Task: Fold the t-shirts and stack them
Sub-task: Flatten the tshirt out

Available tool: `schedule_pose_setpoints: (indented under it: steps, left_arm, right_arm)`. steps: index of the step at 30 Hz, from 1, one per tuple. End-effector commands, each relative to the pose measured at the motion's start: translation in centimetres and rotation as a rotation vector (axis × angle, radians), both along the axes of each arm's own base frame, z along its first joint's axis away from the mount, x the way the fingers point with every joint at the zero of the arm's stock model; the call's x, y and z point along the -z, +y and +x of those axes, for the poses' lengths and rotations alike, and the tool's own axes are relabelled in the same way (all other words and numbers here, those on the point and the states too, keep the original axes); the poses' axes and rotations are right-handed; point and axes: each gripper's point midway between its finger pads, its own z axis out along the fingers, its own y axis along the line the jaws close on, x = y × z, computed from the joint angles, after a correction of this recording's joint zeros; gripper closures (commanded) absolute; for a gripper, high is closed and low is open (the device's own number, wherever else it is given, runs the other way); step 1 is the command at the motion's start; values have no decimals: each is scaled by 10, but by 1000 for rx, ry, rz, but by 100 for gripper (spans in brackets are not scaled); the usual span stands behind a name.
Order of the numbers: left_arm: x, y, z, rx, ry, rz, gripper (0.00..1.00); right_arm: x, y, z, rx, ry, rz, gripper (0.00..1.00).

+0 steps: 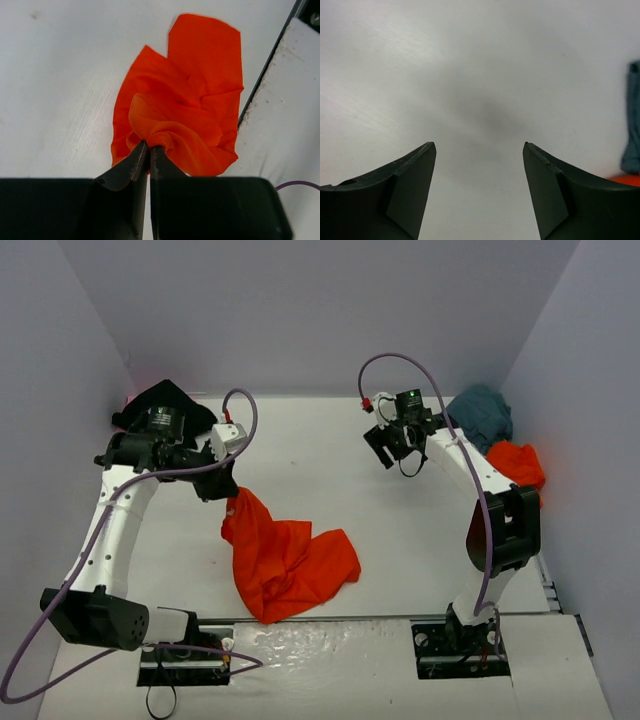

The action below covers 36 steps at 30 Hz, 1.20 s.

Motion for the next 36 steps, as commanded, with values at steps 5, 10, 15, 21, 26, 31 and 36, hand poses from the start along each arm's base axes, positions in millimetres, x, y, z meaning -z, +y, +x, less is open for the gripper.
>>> schedule_pose_setpoints:
  steps: [5, 10, 15, 21, 26, 31, 36]
  left_arm:
    - [38, 29, 31, -90, -112, 161, 100]
    - [59, 45, 71, -216, -123, 242, 100]
    - [68, 56, 109, -340, -143, 274, 100]
    - [50, 51, 130, -401, -182, 217, 100]
    - [49, 61, 139, -454, -207, 247, 100]
    - [54, 65, 144, -480, -199, 264, 100]
    - [50, 68, 150, -515, -216, 266, 100]
  right_arm:
    - [-12, 80, -63, -408, 201, 253, 26]
    - [-18, 95, -93, -520, 263, 284, 28]
    - [-15, 99, -153, -657, 461, 251, 39]
    - [-1, 107, -203, -783, 609, 204, 73]
    - [12, 118, -223, -818, 674, 188, 72]
    - [33, 132, -250, -889, 771, 149, 73]
    - [59, 139, -265, -910, 874, 119, 77]
